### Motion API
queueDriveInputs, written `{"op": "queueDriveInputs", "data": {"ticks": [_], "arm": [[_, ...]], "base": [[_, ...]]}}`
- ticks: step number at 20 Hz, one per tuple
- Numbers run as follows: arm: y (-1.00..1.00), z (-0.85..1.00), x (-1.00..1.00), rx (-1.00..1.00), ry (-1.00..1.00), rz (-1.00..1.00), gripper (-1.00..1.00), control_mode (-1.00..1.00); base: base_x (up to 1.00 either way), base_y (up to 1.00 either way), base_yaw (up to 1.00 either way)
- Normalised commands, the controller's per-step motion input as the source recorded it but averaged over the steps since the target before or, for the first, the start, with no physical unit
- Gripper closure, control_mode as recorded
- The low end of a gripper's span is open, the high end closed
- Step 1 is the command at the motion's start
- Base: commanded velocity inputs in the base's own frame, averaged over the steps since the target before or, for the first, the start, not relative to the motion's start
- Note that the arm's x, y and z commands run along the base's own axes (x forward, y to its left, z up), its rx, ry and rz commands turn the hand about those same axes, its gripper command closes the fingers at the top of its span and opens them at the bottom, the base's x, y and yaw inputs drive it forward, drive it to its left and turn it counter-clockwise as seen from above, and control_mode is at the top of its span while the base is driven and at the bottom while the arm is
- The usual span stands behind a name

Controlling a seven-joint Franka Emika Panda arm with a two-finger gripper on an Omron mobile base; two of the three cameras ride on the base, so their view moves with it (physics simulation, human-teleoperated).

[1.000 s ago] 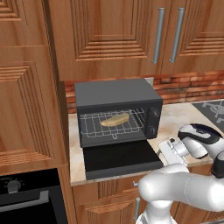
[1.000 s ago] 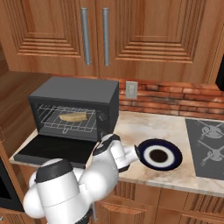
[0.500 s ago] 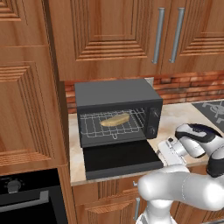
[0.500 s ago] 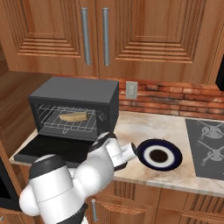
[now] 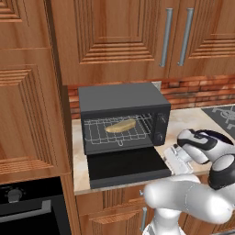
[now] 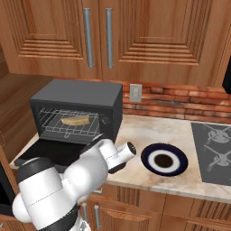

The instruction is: Pull the toaster oven rack outwards. Pick up the baguette from the plate and place it on the toaster oven rack. Close the toaster oven door fully and set the temperature to the lowest setting.

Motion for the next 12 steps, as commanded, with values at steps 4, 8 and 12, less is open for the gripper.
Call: {"op": "queueDriveInputs", "data": {"ticks": [4,8,12], "arm": [[1.0,0.0,-0.46,0.0,0.35,0.0,-1.0,-1.0],[0.95,0.1,-0.51,0.03,0.37,0.0,-1.0,-1.0],[0.8,0.03,-0.48,0.1,0.4,0.0,-1.0,-1.0]], "base": [[0.0,0.0,0.0],[0.0,0.0,0.0],[0.0,0.0,0.0]]}}
